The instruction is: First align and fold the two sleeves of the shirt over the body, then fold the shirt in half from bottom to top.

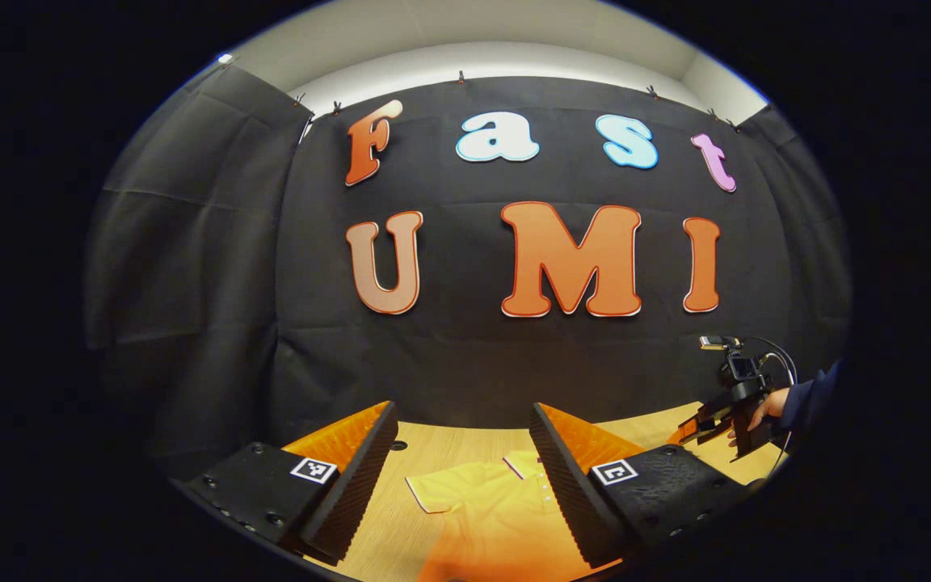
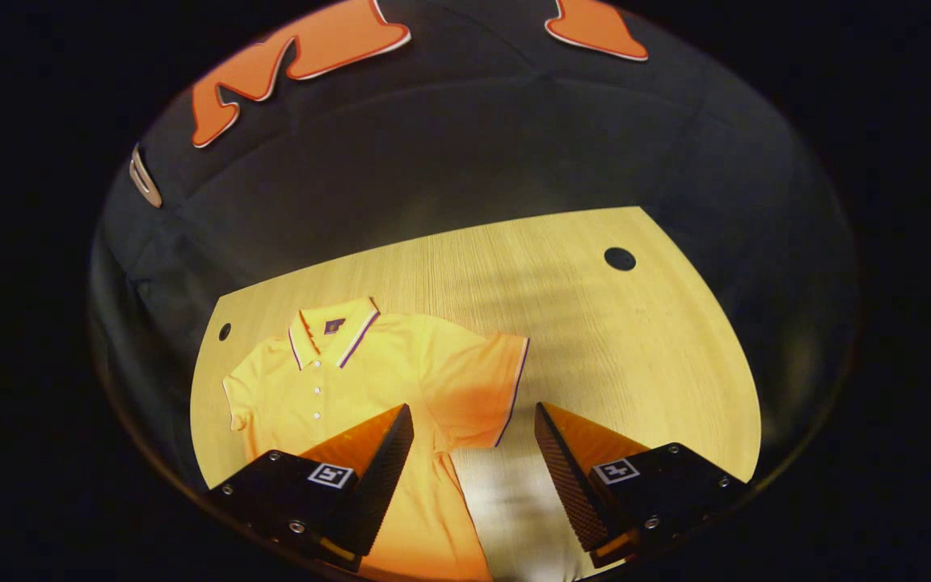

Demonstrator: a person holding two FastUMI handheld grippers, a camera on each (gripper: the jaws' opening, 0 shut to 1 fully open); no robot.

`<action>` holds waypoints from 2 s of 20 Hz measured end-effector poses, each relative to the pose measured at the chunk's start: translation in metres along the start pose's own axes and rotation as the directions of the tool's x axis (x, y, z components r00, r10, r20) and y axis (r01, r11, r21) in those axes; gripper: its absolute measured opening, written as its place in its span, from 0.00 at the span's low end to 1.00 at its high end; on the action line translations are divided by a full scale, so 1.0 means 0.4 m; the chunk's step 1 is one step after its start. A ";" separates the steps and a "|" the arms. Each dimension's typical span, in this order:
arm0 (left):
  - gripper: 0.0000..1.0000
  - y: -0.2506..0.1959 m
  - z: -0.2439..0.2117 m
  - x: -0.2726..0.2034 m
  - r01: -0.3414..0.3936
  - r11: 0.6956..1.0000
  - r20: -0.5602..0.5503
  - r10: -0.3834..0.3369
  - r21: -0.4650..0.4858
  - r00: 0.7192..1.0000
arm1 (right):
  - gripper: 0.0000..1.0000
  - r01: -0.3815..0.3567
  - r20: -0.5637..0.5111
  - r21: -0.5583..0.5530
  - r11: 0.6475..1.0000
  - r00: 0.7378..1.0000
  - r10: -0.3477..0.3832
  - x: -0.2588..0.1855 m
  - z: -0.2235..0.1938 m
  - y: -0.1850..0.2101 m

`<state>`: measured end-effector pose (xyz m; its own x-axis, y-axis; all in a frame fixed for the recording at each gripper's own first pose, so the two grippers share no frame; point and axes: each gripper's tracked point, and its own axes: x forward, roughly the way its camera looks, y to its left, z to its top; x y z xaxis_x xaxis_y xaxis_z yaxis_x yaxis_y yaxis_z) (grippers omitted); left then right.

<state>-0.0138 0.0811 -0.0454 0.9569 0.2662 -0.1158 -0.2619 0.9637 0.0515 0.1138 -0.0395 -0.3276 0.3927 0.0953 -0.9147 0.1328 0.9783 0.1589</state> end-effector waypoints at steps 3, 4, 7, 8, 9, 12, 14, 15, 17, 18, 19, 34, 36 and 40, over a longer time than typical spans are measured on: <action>0.99 -0.004 -0.016 0.011 -0.015 1.000 -0.026 0.015 0.002 1.000 | 0.91 0.001 -0.077 0.000 1.000 0.997 -0.001 0.058 -0.010 -0.009; 0.99 -0.004 -0.019 0.014 -0.020 1.000 -0.033 0.020 0.006 0.999 | 0.90 -0.004 -0.095 0.006 1.000 0.995 0.005 0.077 -0.011 -0.006; 0.99 -0.002 -0.044 0.032 -0.030 0.999 -0.067 0.031 0.013 0.997 | 0.90 -0.033 -0.169 0.067 0.997 0.985 0.044 0.134 -0.024 0.001; 0.99 0.002 -0.064 0.038 -0.038 0.999 -0.100 0.038 0.011 0.994 | 0.88 -0.040 -0.189 0.087 0.995 0.980 0.056 0.152 -0.026 0.004; 0.99 0.004 -0.083 0.044 -0.043 0.999 -0.123 0.043 0.005 0.991 | 0.84 -0.033 -0.203 0.093 0.995 0.978 0.051 0.171 -0.030 -0.004; 0.99 0.017 -0.109 0.055 -0.064 0.998 -0.163 0.061 -0.009 0.985 | 0.79 0.008 -0.231 0.065 0.998 0.973 0.008 0.215 -0.026 -0.032; 0.99 0.030 -0.111 0.066 -0.085 0.996 -0.168 0.084 0.003 0.982 | 0.79 0.020 -0.249 0.046 0.999 0.969 -0.008 0.239 -0.023 -0.034; 0.99 0.032 -0.115 0.067 -0.091 0.996 -0.173 0.091 0.007 0.981 | 0.79 0.025 -0.257 0.041 0.999 0.966 -0.013 0.252 -0.023 -0.039; 0.99 0.029 -0.133 0.075 -0.093 0.996 -0.191 0.093 0.005 0.977 | 0.79 0.023 -0.293 0.060 0.998 0.956 -0.004 0.277 -0.033 -0.034; 0.99 0.026 -0.138 0.081 -0.091 0.996 -0.200 0.090 0.004 0.976 | 0.79 0.009 -0.313 0.081 0.997 0.950 0.017 0.283 -0.040 -0.029; 0.99 0.025 -0.140 0.089 -0.090 0.996 -0.211 0.090 0.009 0.973 | 0.79 0.016 -0.333 0.092 0.996 0.943 0.015 0.284 -0.047 -0.037; 0.99 0.051 -0.192 0.116 -0.105 0.994 -0.259 0.098 -0.015 0.961 | 0.19 0.132 -0.349 0.006 0.991 0.929 -0.122 0.319 -0.065 -0.097; 0.99 0.056 -0.189 0.112 -0.105 0.994 -0.253 0.097 -0.019 0.962 | 0.07 0.126 -0.326 0.003 0.992 0.938 -0.118 0.322 -0.065 -0.081; 0.99 0.070 -0.176 0.104 -0.105 0.994 -0.234 0.100 -0.009 0.967 | 0.06 0.090 -0.276 0.083 0.992 0.959 -0.064 0.301 -0.025 -0.042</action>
<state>0.0098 0.1204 -0.1186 0.8699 0.3585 -0.3389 -0.3624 0.9305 0.0540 0.1497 -0.0427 -0.4442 0.1170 0.0796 -0.9899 0.2426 0.9643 0.1062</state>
